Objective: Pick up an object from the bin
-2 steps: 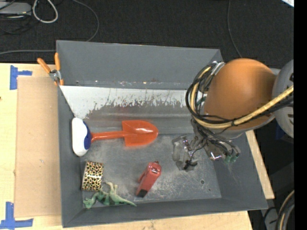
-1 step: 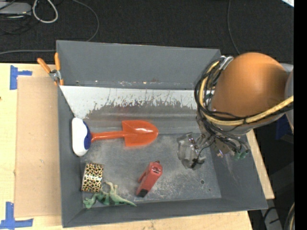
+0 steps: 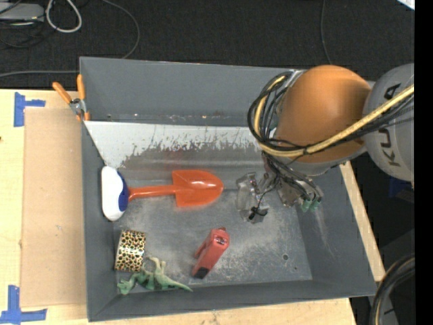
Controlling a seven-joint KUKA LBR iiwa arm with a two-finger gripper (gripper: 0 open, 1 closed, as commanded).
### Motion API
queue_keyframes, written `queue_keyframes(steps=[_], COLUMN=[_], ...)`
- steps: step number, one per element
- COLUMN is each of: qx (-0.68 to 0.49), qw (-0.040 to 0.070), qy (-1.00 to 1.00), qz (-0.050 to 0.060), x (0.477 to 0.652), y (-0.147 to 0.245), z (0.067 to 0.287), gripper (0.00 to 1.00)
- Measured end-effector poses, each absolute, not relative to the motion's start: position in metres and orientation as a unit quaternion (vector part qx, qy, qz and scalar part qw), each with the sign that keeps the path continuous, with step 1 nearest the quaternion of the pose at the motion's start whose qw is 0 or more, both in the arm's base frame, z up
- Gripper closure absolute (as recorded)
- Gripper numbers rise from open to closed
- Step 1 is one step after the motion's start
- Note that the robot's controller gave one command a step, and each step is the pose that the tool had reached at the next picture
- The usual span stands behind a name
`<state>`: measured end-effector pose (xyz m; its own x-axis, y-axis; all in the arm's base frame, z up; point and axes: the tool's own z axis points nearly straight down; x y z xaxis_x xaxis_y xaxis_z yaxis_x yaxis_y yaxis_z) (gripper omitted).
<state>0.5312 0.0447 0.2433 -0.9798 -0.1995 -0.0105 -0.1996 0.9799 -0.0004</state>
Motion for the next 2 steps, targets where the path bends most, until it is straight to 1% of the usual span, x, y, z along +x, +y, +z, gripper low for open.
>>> queue_keyframes(steps=[1,2], qx=[-0.074,0.019], qw=[0.003,0.009], qy=[0.997,1.000], qz=[0.000,0.004], x=[0.472,0.534], y=[-0.031,0.012], z=[0.222,0.200], gripper=[1.00,1.00])
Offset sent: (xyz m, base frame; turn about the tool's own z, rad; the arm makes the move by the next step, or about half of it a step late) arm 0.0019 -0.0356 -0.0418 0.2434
